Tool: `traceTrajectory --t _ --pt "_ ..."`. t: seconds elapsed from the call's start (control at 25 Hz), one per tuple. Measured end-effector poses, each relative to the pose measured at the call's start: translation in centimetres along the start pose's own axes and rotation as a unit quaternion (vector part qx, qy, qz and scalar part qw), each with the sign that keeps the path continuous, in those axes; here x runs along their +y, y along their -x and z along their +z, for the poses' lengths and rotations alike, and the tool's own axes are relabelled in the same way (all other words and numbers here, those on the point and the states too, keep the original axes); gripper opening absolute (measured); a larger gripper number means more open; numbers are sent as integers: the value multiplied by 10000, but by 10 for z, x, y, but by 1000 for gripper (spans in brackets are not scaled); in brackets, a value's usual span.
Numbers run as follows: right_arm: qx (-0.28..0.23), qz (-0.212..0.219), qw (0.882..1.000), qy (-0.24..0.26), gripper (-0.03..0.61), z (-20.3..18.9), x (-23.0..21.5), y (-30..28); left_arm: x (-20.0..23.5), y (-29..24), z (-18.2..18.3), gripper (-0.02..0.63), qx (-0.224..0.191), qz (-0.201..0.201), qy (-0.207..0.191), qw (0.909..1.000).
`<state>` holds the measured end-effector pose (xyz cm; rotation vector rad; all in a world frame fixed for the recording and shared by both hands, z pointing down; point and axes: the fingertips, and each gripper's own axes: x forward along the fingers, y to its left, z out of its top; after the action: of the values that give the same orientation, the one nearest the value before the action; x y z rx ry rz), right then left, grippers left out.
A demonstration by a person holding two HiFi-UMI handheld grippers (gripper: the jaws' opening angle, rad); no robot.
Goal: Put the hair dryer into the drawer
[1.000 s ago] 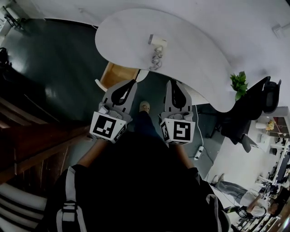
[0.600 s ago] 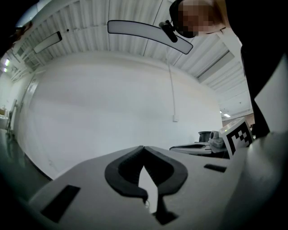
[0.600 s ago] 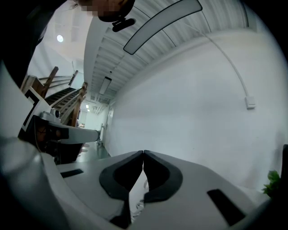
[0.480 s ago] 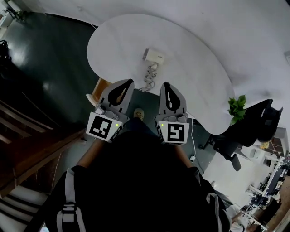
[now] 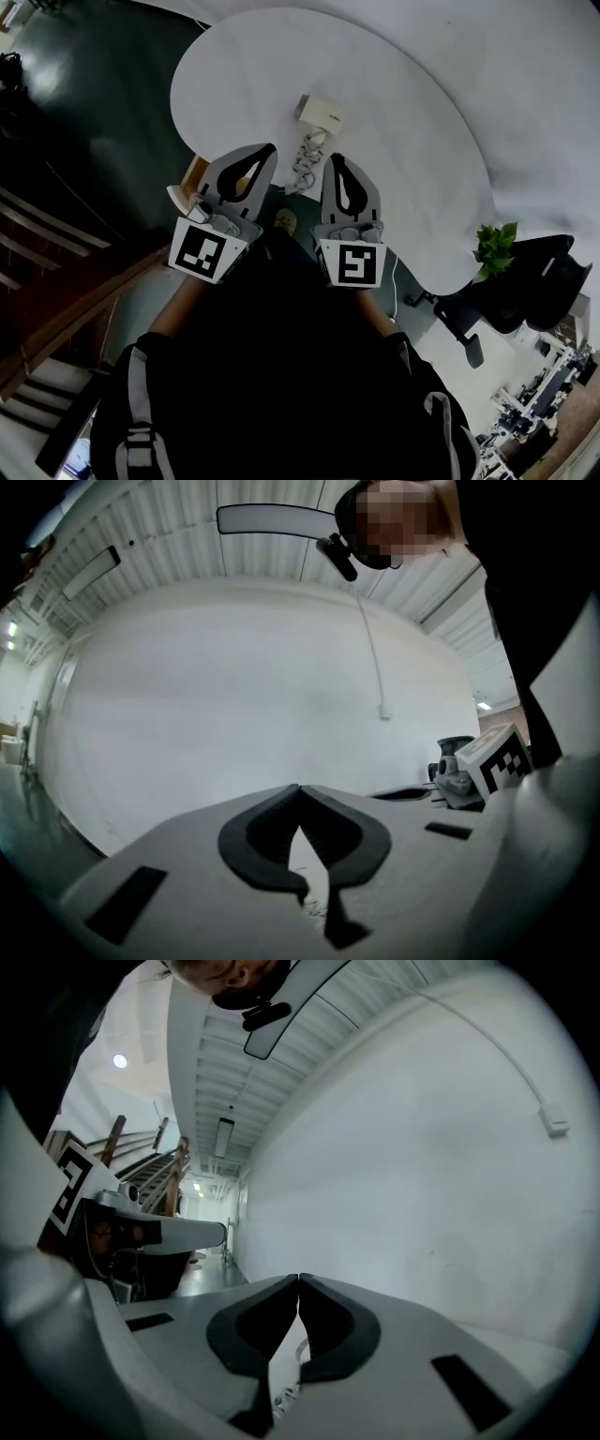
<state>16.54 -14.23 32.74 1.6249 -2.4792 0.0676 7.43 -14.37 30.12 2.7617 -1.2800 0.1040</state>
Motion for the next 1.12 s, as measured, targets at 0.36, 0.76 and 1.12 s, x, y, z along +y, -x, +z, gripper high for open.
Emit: traceTrajectory --t 0.36,0.76,1.12 --pt "430 -177 9987 -215 23 -30 -2 -22 13 -17 -34 8 412 -263 91 9988" --pt "805 -488 9935 -633 31 -75 -4 -42 20 -30 -66 8 736 -644 380 9945" --pt "1287 -449 9856 -1001 147 -126 -5 -61 22 -49 -96 8 1052 -739 458 9906"
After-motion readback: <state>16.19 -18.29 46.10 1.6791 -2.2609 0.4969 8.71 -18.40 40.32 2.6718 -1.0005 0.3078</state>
